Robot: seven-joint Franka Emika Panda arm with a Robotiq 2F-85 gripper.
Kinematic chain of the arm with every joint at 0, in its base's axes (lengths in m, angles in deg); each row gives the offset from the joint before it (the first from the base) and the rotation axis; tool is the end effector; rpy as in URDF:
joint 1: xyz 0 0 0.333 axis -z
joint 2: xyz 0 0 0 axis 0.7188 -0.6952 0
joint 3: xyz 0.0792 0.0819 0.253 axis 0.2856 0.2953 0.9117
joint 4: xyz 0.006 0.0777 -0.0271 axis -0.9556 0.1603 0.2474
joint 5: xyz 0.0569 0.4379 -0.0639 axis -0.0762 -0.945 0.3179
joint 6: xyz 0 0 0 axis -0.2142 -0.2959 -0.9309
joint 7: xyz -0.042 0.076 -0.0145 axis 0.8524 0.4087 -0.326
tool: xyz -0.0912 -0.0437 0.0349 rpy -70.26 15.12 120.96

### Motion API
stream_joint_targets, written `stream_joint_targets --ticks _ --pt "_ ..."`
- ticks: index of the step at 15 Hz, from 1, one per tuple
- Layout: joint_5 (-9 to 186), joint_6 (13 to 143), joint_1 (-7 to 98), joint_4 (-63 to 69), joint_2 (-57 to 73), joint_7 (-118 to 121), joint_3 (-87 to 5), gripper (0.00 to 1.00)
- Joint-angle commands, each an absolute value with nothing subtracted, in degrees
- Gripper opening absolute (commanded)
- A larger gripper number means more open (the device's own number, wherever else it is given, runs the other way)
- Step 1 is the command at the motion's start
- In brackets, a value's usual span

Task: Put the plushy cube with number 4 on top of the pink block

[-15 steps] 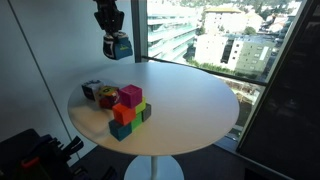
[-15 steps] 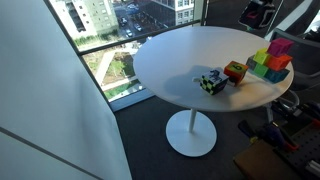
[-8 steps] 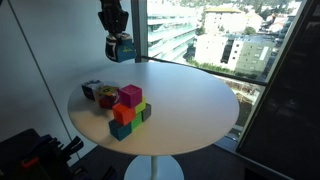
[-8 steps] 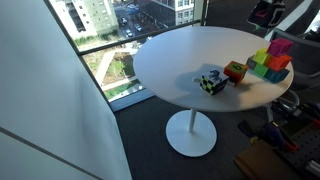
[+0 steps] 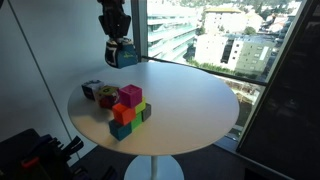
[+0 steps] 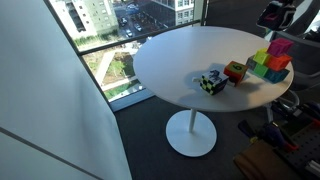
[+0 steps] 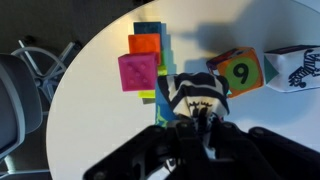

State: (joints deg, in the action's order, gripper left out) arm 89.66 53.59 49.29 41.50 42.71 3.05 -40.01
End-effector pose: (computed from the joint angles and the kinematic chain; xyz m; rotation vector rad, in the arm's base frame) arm 0.5069 -0.0609 0.4204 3.0889 -0.2074 -0.0705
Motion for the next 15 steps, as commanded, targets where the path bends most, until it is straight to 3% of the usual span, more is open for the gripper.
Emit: stream_joint_targets --ticks 1,15 --pt "91.74 53.06 50.19 43.77 45.10 4.66 -40.52 0.07" --pt "93.26 57.76 53.25 48.53 46.59 4.56 -43.14 0.07"
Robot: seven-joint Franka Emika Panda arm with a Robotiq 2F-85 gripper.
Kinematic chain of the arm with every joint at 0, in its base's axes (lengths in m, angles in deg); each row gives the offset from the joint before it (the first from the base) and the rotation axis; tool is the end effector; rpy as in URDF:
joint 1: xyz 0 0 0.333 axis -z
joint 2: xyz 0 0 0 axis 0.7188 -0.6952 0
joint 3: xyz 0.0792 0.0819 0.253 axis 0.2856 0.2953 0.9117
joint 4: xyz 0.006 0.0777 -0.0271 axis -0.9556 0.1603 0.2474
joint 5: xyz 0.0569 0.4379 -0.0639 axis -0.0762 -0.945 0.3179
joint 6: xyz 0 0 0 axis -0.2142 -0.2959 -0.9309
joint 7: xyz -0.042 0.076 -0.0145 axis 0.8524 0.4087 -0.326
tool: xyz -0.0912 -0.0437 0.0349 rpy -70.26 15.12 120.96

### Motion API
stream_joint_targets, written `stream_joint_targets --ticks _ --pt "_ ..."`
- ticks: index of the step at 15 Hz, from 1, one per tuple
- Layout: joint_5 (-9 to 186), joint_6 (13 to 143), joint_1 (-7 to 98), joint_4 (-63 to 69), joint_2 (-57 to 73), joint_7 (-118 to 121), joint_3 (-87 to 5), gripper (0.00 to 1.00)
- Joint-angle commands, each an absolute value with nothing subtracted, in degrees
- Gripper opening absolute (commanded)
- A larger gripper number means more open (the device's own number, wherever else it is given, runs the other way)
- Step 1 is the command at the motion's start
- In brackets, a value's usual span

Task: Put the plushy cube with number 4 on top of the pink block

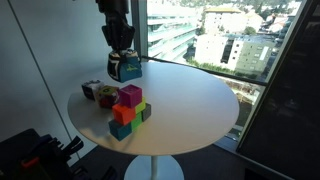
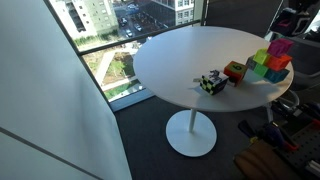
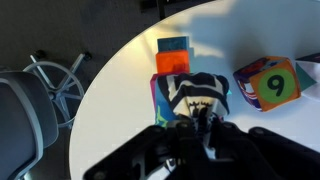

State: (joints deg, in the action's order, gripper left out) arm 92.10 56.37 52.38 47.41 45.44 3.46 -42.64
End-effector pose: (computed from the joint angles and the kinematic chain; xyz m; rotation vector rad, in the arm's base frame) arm 0.4785 -0.1081 0.3943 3.0642 -0.3099 -0.0875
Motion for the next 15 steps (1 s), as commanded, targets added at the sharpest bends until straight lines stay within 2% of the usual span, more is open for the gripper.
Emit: stream_joint_targets --ticks 1,15 --pt "93.31 58.14 53.46 48.73 46.58 4.63 -43.32 0.07" --pt "92.68 62.85 54.02 51.23 46.18 5.11 -43.97 0.07"
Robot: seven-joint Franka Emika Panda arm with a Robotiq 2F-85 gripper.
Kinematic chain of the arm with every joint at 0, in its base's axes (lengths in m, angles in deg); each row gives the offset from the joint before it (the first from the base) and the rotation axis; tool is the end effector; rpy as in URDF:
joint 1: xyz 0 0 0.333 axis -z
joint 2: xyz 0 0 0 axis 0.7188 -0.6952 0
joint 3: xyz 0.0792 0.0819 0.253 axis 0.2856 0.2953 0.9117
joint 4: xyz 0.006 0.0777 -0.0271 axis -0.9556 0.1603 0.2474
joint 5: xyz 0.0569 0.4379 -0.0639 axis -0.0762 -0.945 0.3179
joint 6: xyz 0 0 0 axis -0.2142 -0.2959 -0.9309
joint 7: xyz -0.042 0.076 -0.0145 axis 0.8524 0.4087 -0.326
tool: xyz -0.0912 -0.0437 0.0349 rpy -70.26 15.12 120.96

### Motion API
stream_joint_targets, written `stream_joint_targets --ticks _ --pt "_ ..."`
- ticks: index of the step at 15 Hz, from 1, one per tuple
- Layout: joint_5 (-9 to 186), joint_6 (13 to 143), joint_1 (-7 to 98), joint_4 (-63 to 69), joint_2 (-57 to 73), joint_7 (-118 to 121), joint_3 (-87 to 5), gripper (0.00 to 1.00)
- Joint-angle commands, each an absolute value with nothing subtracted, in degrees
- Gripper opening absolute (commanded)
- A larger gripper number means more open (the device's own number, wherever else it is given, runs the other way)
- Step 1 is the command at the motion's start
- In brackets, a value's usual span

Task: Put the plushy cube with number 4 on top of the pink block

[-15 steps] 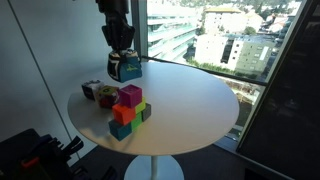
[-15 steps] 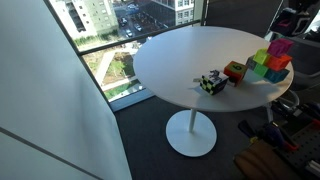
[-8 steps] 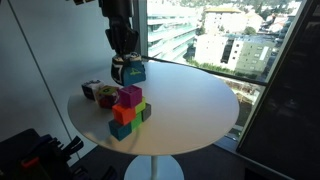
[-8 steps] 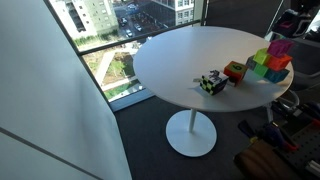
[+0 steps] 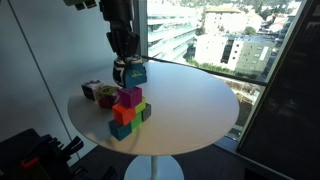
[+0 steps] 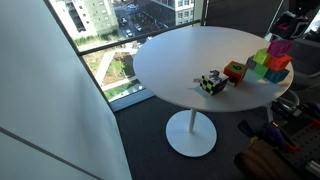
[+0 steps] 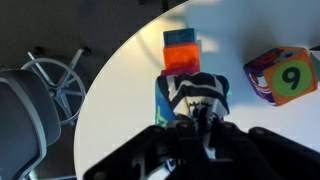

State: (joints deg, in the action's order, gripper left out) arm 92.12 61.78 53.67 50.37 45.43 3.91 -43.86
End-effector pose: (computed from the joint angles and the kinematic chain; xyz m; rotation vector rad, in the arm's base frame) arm 0.4721 -0.1263 0.3753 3.0686 -0.3536 -0.0237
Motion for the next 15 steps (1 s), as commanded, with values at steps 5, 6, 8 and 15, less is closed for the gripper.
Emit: stream_joint_targets --ticks 5,6,8,15 --pt "92.58 62.86 54.02 51.56 45.92 5.31 -44.07 0.07" --pt "92.46 62.88 54.01 51.59 45.76 5.40 -44.13 0.07" --pt "92.23 62.86 54.01 51.54 45.38 5.60 -44.30 0.07" --pt "92.16 62.80 54.06 51.24 44.40 5.80 -44.67 0.07"
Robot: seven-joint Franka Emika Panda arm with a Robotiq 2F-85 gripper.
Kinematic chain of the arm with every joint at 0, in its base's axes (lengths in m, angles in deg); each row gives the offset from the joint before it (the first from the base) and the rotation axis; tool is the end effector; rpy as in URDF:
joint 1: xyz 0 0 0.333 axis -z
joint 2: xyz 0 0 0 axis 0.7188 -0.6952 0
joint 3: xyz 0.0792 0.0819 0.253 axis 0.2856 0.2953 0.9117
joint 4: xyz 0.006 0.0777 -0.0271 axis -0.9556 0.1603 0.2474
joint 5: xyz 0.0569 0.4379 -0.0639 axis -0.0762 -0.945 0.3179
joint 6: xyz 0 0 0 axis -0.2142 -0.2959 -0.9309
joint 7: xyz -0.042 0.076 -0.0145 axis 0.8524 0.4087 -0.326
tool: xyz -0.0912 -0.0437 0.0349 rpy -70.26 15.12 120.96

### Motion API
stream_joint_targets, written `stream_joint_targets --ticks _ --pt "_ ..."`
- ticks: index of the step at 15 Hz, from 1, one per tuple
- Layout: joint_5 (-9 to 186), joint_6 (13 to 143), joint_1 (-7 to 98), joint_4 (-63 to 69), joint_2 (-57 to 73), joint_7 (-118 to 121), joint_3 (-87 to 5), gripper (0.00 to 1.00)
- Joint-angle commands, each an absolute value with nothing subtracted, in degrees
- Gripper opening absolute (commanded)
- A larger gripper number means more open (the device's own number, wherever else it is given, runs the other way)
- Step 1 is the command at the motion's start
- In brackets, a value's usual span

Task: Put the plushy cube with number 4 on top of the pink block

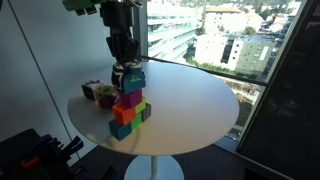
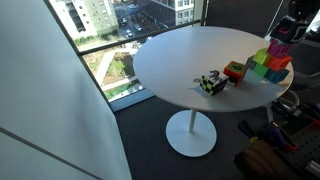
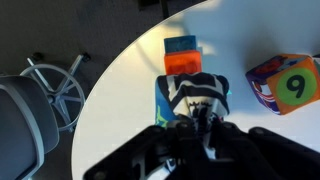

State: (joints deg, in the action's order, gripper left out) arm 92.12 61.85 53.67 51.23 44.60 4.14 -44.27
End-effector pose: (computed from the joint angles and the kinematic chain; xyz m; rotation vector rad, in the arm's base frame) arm 0.4682 -0.1284 0.3607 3.0726 -0.3559 -0.0675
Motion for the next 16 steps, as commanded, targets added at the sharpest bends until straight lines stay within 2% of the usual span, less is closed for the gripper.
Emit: stream_joint_targets --ticks 1,8,10,11,13,16 --pt "92.12 62.79 54.05 51.22 44.28 5.83 -44.70 0.07" --pt "92.03 62.73 54.08 51.19 43.76 5.87 -44.88 0.07" --pt "92.03 62.68 54.07 51.18 43.73 5.87 -44.92 0.45" --pt "92.00 62.64 54.07 51.15 43.72 5.90 -44.94 0.51" --pt "92.03 62.59 54.06 51.14 43.80 5.96 -44.96 0.69" --pt "92.06 62.48 54.05 51.04 43.82 5.95 -44.92 0.91"
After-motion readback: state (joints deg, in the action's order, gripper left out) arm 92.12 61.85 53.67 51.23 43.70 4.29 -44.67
